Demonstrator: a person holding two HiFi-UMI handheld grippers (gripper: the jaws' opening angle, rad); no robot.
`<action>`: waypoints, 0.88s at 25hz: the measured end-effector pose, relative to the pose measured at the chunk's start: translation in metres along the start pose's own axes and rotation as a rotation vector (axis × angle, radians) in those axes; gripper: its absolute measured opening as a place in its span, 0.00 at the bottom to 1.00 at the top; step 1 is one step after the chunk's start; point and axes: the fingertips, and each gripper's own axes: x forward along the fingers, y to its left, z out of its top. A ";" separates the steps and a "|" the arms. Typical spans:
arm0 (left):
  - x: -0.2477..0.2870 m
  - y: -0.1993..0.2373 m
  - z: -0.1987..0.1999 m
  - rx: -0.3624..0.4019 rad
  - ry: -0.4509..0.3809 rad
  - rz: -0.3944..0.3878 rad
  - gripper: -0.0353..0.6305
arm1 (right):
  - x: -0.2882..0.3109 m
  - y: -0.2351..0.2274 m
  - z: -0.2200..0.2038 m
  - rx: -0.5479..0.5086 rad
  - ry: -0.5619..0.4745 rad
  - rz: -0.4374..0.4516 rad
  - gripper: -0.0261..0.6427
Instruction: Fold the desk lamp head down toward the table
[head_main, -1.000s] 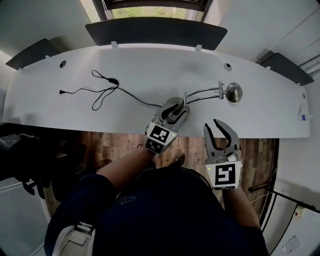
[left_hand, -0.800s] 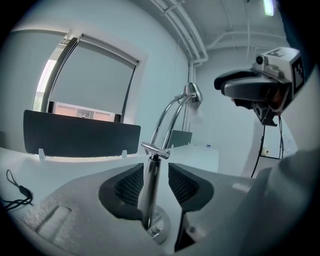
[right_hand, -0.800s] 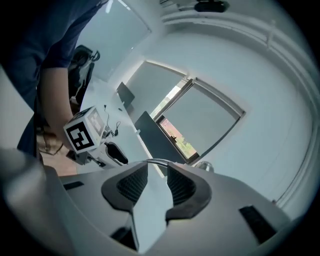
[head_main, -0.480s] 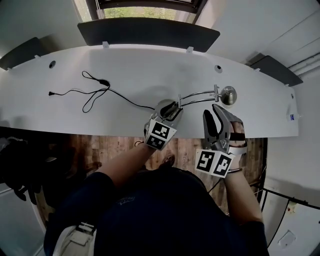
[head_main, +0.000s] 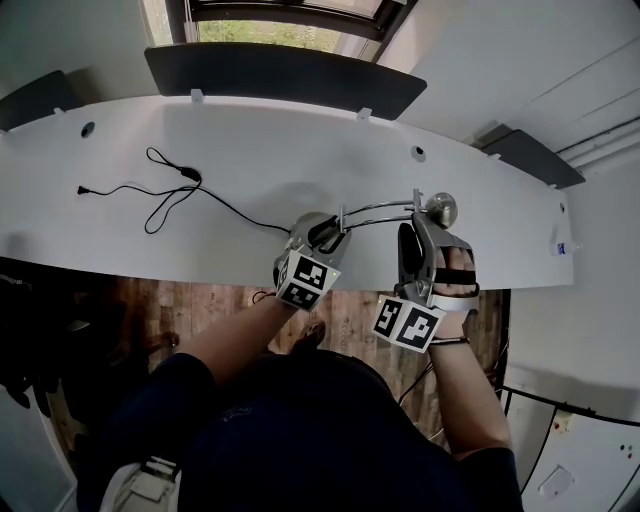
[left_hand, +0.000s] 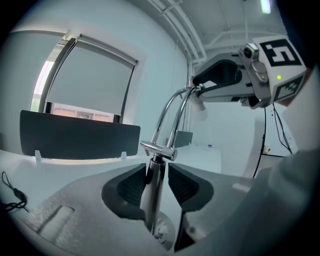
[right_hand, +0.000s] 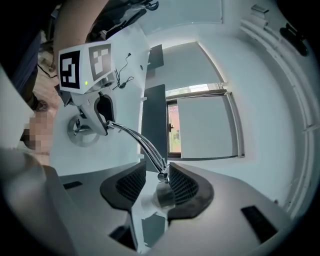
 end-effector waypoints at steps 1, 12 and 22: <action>0.001 0.001 0.000 0.005 0.000 0.005 0.26 | 0.002 0.000 -0.001 -0.011 0.005 -0.004 0.26; 0.001 -0.001 0.004 0.020 0.018 0.006 0.23 | 0.007 -0.007 -0.005 0.043 0.008 -0.038 0.19; 0.001 0.001 0.000 0.015 0.002 0.020 0.23 | 0.015 0.022 -0.039 0.220 0.071 0.079 0.17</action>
